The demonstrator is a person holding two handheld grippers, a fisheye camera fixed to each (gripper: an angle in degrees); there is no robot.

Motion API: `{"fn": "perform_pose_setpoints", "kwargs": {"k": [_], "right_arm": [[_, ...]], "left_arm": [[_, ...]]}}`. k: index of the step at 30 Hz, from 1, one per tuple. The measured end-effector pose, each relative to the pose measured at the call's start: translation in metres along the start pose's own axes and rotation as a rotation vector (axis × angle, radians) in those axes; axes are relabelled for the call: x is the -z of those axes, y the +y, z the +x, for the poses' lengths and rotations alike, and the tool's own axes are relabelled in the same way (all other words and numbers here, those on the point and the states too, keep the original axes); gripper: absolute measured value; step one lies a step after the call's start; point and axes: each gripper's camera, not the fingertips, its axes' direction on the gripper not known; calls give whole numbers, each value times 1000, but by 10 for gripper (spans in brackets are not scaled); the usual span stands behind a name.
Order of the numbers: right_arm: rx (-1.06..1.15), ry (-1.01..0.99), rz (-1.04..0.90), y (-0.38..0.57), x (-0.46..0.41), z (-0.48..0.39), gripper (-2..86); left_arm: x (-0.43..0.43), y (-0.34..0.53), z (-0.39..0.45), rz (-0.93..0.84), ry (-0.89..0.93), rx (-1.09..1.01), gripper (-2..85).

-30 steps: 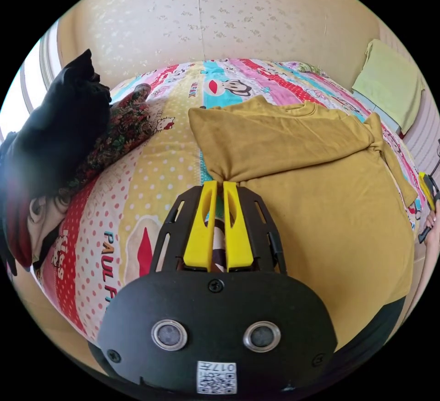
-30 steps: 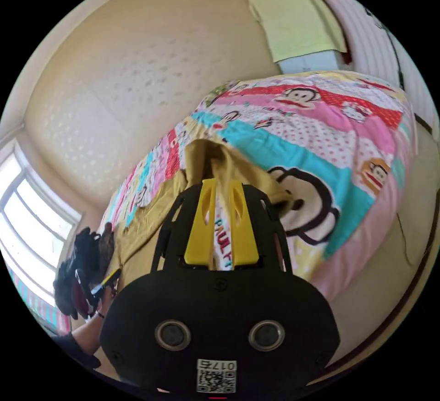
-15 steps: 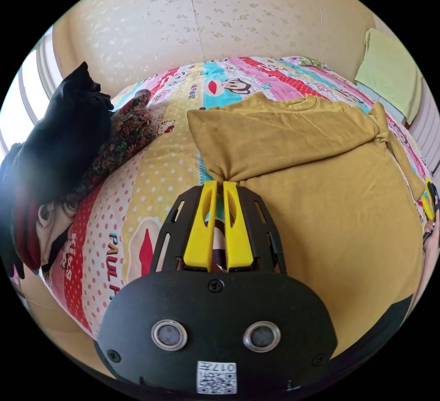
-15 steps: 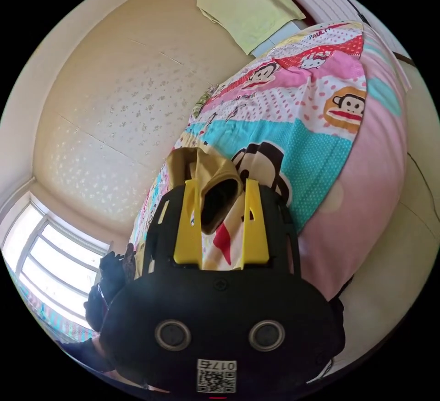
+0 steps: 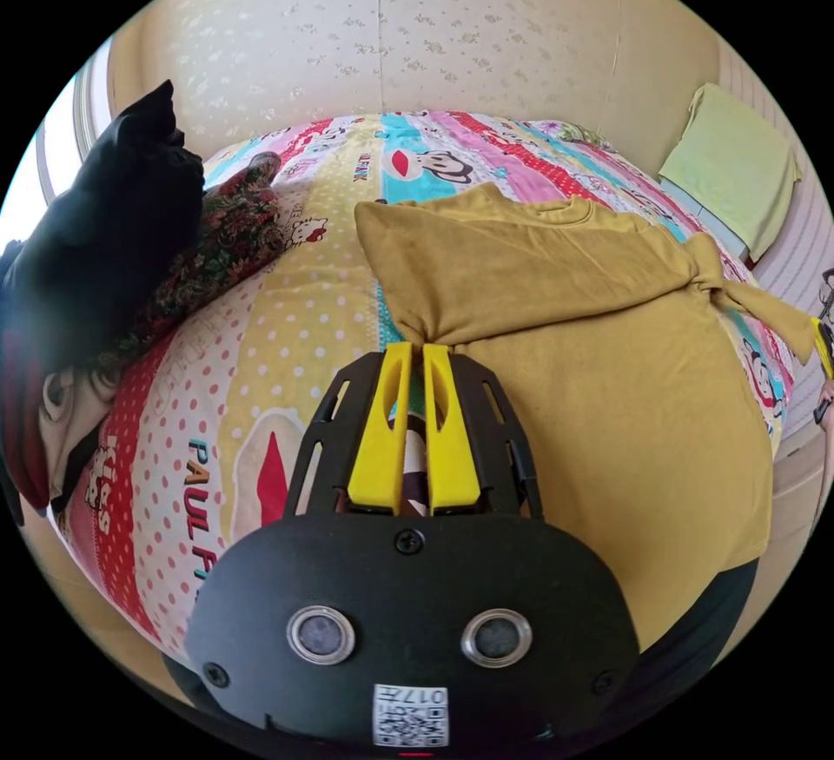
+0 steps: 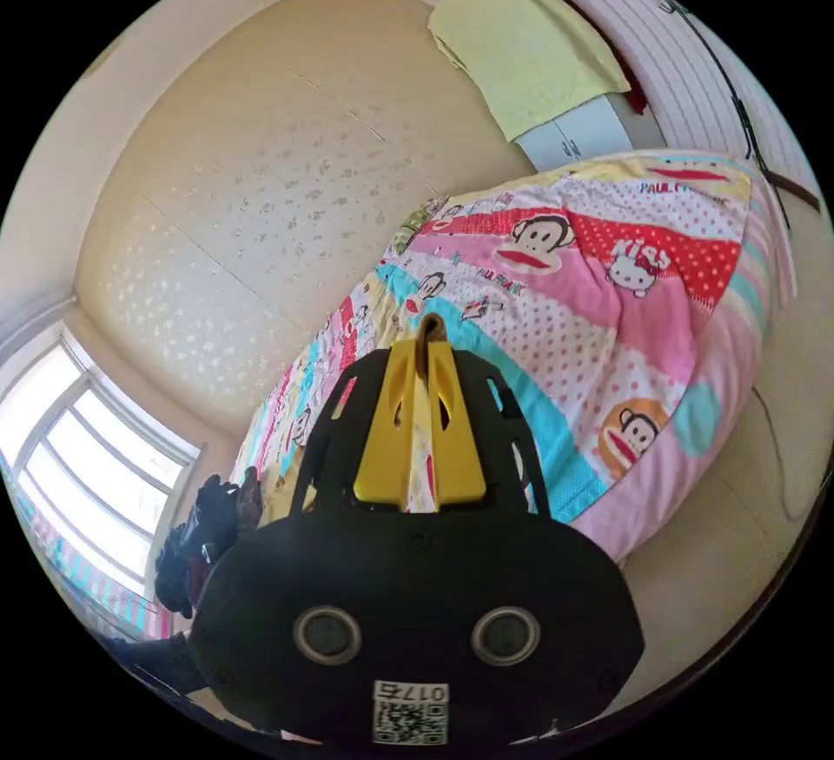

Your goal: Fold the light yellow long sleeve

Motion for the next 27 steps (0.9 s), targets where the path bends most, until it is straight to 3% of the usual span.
{"fn": "perform_pose_setpoints", "kwargs": {"k": [5, 9, 14, 19, 23, 27], "right_arm": [[103, 105, -65, -86, 11, -51, 33], [85, -24, -191, -104, -28, -91, 32], [389, -218, -251, -84, -90, -251, 33], [608, -509, -460, 16, -199, -434, 37], [651, -647, -622, 124, -302, -492, 44], [741, -594, -912, 245, -413, -511, 70]], "left_arm": [[0, -3, -6, -1, 15, 7, 31], [1, -5, -15, -1, 49, 22, 32], [3, -7, -25, 0, 87, 39, 32], [6, -10, -28, 5, 85, 37, 31], [9, -13, -33, 11, 97, 42, 35], [13, -15, -40, 17, 122, 55, 39]]}}
